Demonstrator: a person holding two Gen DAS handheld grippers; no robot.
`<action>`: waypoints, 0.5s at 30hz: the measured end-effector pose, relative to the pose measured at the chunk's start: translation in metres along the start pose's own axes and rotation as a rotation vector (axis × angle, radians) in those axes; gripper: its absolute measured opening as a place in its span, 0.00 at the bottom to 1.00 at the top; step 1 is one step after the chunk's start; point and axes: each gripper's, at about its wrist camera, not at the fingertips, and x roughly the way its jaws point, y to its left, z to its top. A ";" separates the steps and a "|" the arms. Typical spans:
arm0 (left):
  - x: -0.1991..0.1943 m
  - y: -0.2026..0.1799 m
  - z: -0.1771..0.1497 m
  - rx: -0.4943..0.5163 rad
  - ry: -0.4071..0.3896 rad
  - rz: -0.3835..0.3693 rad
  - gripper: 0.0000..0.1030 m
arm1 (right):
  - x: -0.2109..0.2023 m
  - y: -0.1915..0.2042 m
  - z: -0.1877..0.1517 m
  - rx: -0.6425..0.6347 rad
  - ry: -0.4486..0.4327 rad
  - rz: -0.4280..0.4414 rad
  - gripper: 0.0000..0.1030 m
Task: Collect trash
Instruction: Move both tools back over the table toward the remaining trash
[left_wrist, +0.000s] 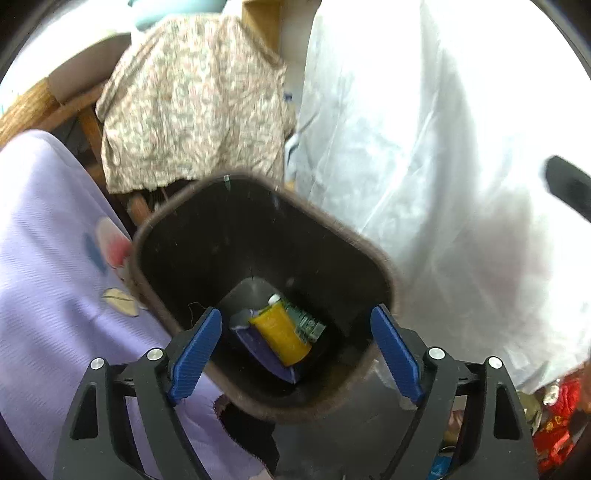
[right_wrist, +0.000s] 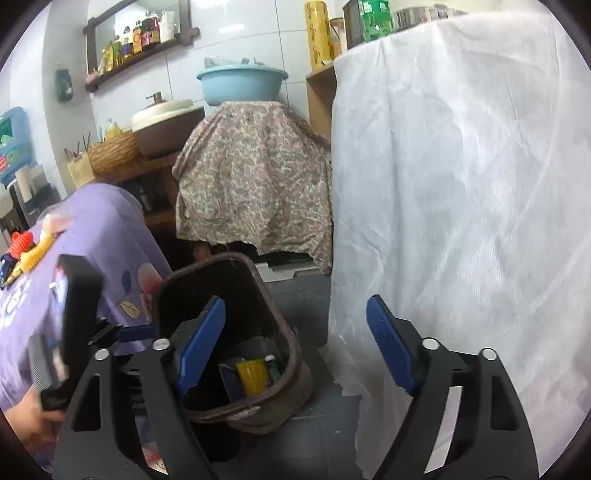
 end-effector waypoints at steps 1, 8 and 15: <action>-0.013 0.000 -0.002 0.000 -0.021 -0.016 0.81 | -0.002 0.001 0.003 0.008 -0.003 0.017 0.83; -0.089 0.026 -0.024 -0.031 -0.112 -0.060 0.87 | -0.010 0.036 0.021 -0.040 -0.012 0.124 0.88; -0.168 0.083 -0.053 -0.080 -0.197 0.064 0.87 | 0.001 0.104 0.036 -0.075 0.051 0.375 0.88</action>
